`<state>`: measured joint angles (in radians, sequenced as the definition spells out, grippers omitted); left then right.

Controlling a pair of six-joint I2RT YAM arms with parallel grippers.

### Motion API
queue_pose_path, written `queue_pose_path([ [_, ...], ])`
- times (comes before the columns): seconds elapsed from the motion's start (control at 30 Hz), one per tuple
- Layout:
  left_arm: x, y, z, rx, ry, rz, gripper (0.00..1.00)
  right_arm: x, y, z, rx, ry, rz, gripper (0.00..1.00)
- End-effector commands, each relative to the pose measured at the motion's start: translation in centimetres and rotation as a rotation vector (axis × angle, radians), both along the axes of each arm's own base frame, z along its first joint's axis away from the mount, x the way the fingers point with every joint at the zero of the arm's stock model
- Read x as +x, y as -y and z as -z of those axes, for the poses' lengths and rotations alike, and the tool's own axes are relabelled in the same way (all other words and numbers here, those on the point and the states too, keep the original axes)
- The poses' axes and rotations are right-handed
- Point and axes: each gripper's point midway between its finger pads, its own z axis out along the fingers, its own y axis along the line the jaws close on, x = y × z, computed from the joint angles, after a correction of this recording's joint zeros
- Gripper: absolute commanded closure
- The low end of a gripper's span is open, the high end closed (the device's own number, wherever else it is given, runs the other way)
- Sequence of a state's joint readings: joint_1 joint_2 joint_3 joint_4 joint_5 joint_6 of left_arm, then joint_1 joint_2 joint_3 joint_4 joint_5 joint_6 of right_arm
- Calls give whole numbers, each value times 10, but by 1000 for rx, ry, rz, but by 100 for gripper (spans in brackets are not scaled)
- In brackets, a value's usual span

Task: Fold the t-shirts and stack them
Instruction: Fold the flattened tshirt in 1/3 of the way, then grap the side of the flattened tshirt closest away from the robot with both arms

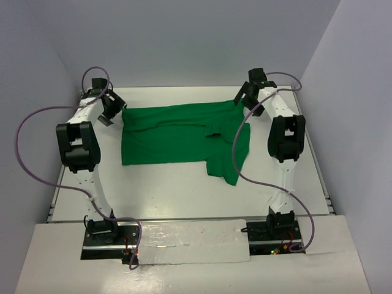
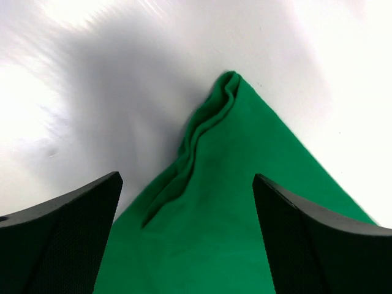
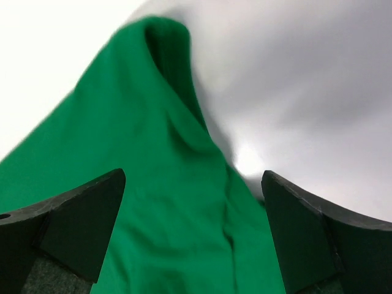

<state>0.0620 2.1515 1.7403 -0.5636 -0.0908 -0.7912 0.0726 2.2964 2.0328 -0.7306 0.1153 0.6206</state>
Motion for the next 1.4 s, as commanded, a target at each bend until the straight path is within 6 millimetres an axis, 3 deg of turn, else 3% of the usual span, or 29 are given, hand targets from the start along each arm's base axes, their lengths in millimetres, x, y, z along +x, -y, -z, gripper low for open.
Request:
queue_pose_path([
  [0.0,-23,-32,-94,128,119,-87,3,-13,23,-141,-53,295,51,0],
  [0.07,-52,-35,-120,142,160,-120,6,-36,26,-174,-60,369,57,0],
  [0.17,-91,-27,-120,108,188,-124,12,-81,24,-180,-36,408,35,1],
  [0.23,-118,-17,-101,66,165,-118,14,-116,18,-159,-4,392,7,3],
  [0.33,-175,-6,-50,14,90,-129,17,-159,3,-121,78,367,-44,5],
  [0.43,-199,6,-24,-44,62,-123,19,-216,-12,-72,146,301,-68,8],
  [0.5,-216,10,-9,-63,25,-134,21,-239,-17,-63,162,293,-77,9],
  [0.63,-241,11,11,-63,-15,-168,22,-290,-24,-17,194,179,-79,11],
  [0.73,-242,14,25,-78,-16,-161,23,-312,-22,-3,210,156,-53,11],
  [0.97,-221,30,49,-139,-16,-130,28,-338,-28,28,231,57,-47,11],
  [1.03,-215,33,51,-138,-11,-128,35,-346,-37,41,242,16,-61,11],
  [1.1,-211,35,54,-140,-9,-128,47,-353,-46,52,271,-12,-58,12],
  [1.23,-212,35,56,-139,-17,-130,87,-362,-68,62,329,-43,-85,20],
  [1.37,-212,35,52,-143,-3,-132,90,-366,-81,69,394,-57,-84,32],
])
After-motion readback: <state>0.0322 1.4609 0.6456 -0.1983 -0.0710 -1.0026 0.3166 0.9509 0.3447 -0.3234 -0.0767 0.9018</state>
